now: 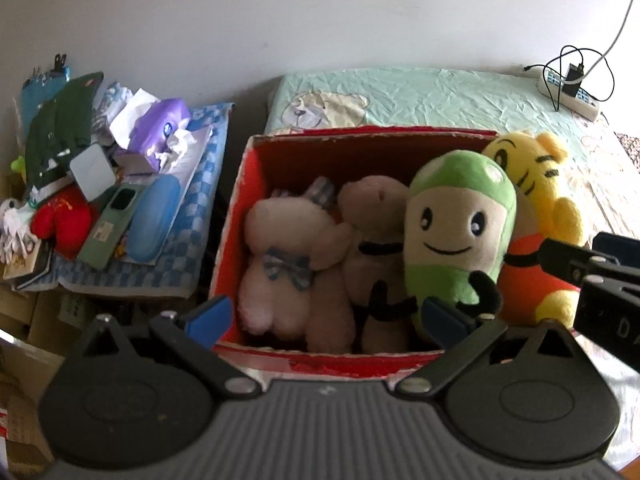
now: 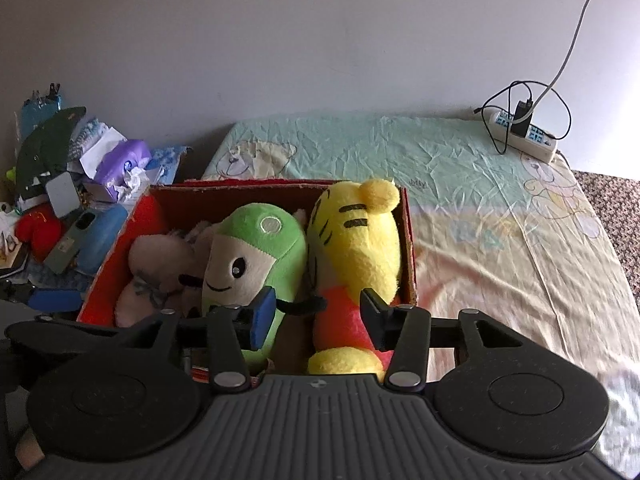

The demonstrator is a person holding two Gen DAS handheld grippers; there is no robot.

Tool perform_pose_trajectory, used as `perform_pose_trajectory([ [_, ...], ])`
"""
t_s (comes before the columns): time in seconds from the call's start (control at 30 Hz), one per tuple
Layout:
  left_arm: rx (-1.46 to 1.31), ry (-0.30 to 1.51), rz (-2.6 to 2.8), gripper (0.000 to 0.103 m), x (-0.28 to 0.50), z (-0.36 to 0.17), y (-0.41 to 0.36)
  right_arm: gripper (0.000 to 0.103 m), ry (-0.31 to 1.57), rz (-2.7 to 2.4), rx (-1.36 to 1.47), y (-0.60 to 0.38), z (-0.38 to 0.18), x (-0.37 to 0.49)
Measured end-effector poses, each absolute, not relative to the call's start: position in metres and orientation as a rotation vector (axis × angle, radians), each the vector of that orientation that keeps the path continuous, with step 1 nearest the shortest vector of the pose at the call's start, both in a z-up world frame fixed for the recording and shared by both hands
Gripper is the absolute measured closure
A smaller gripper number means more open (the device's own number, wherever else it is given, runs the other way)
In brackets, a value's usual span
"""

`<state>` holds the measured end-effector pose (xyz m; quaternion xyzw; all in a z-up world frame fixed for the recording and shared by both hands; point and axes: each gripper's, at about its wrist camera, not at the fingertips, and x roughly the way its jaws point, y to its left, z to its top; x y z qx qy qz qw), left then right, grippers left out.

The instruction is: Organize objects

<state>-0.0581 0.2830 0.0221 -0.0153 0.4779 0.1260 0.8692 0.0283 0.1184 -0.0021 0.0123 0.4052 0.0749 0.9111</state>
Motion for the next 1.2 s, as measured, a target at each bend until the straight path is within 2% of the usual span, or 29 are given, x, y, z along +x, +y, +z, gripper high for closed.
perform_pose_trajectory([
  [0.13, -0.042, 1.003, 0.274, 0.003, -0.057, 0.019, 0.289, 0.053, 0.868, 0.145, 0.013, 0.125, -0.006, 0.034],
  [0.43, -0.047, 1.030, 0.307, 0.003, -0.052, 0.013, 0.299, 0.046, 0.907, 0.115, 0.043, 0.126, -0.012, 0.044],
  [0.57, -0.019, 1.052, 0.306, 0.003, -0.046, 0.013, 0.297, 0.039, 0.925, 0.119, 0.048, 0.126, -0.013, 0.046],
  [0.93, 0.027, 1.109, 0.288, 0.003, -0.034, 0.021, 0.300, 0.037, 0.995, 0.130, 0.079, 0.119, -0.015, 0.059],
  [1.2, 0.025, 1.123, 0.296, 0.003, -0.034, 0.023, 0.300, 0.030, 1.016, 0.125, 0.047, 0.117, -0.011, 0.061],
])
